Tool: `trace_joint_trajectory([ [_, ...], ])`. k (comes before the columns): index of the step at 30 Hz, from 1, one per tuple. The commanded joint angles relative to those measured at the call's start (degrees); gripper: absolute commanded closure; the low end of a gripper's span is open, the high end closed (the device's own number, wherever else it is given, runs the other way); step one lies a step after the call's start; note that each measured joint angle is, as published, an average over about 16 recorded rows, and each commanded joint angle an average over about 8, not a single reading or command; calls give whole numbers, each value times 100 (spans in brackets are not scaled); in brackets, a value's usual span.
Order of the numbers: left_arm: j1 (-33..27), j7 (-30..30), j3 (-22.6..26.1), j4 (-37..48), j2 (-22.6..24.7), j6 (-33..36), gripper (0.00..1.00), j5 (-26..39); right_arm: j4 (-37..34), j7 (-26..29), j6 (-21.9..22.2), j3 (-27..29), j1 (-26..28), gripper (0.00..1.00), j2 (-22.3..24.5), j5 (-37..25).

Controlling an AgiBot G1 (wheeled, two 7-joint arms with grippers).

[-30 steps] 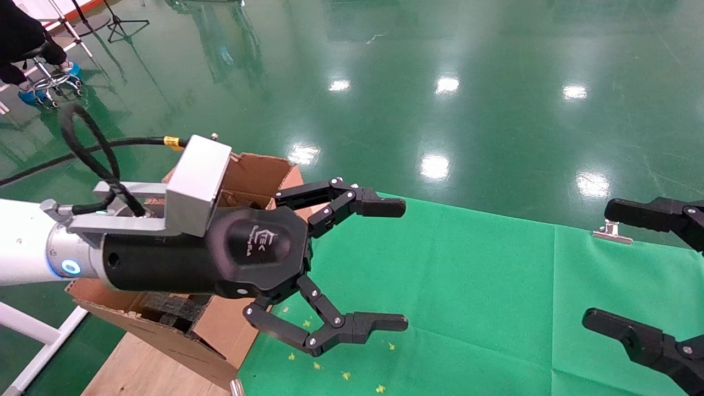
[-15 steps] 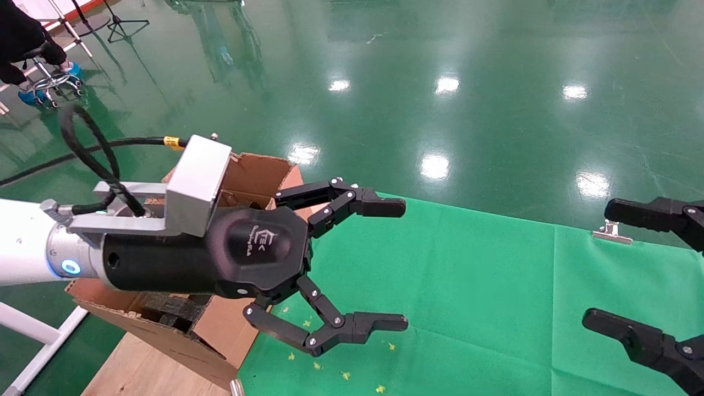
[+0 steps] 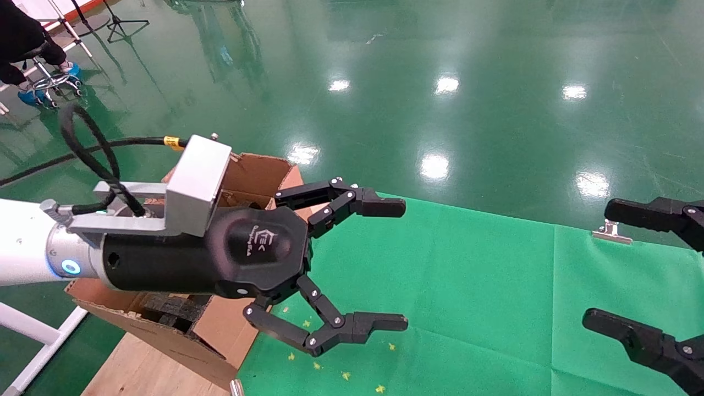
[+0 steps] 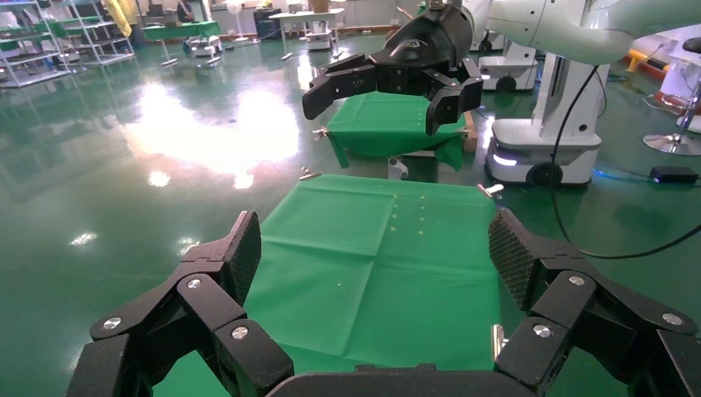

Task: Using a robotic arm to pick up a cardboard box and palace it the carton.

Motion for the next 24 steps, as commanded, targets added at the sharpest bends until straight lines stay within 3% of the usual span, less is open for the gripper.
trace_joint_trajectory([
  [1, 0, 0, 0, 0, 0, 0, 0, 0, 0, 0, 0, 0, 0, 0, 0, 0],
  [24, 0, 0, 0, 0, 0, 0, 0, 0, 0, 0, 0, 0, 0, 0, 0, 0],
])
